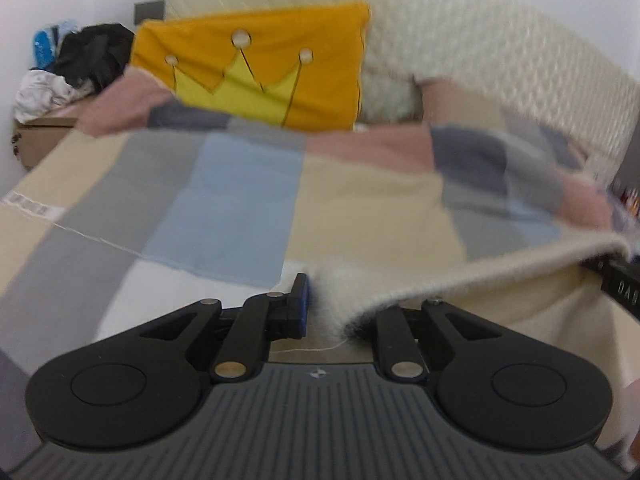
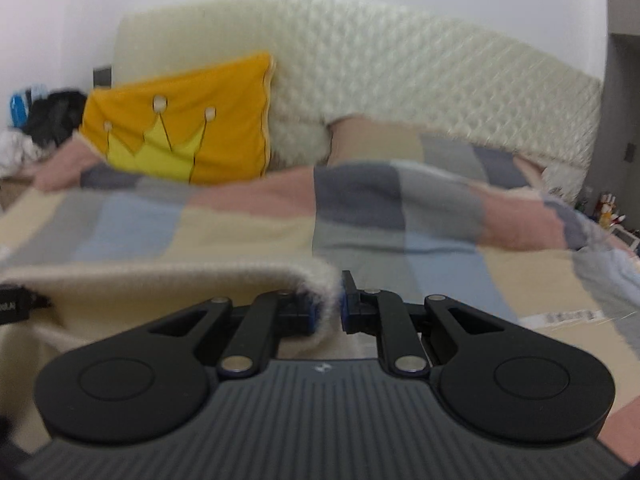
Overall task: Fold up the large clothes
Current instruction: 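Lower the sweater onto the bed and open both grippers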
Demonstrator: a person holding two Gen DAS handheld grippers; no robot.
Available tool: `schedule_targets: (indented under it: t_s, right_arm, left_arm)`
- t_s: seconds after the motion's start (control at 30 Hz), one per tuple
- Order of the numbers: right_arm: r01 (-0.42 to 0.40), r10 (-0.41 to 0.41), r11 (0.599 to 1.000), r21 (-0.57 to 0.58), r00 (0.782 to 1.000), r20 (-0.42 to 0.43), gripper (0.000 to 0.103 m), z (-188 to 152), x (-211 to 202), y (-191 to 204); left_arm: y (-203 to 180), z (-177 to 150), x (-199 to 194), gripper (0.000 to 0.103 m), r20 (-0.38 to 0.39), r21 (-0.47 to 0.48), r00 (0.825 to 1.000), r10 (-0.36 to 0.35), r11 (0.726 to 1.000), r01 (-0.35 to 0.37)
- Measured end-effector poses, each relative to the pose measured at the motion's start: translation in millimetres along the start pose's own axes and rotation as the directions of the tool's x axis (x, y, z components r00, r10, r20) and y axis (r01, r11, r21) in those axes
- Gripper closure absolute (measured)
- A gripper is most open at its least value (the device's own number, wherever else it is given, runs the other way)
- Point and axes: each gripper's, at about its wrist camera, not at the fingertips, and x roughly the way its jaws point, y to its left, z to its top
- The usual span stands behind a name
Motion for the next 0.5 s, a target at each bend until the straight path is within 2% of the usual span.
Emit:
schedule_targets:
  t_s: [0.07,0.2,0.33,0.47,0.5]
  right_arm:
    - [-0.008,0.008,1.000,-0.006,1.000,-0.011,0.089,-16,18,3]
    - [-0.013,0.013,1.000,0.004,0.998,-0.054,0.088,-52,53,7]
    - [-0.003,-0.003,0.998,-0.067,0.996,-0.091,0.088,-72,70,17]
    - [-0.013,0.008,0.998,-0.055,0.995,-0.096,0.087,-70,66,18]
    - [-0.023,0.019,0.999,-0.041,0.995,-0.099,0.086,-69,65,17]
  left_arm:
    - [1,-15,28,0.086,-0.027,0.023,1.000,0.009,1.000,-0.008]
    - [2,-40,48,0.085,-0.058,0.069,0.998,0.018,0.998,-0.014]
    - [-1,-48,48,0.085,-0.075,0.093,0.997,0.017,0.996,-0.010]
    - [-5,-42,36,0.083,-0.081,0.079,0.997,0.012,0.997,-0.005]
    - [-5,-40,35,0.079,-0.098,0.073,0.995,0.008,0.997,-0.001]
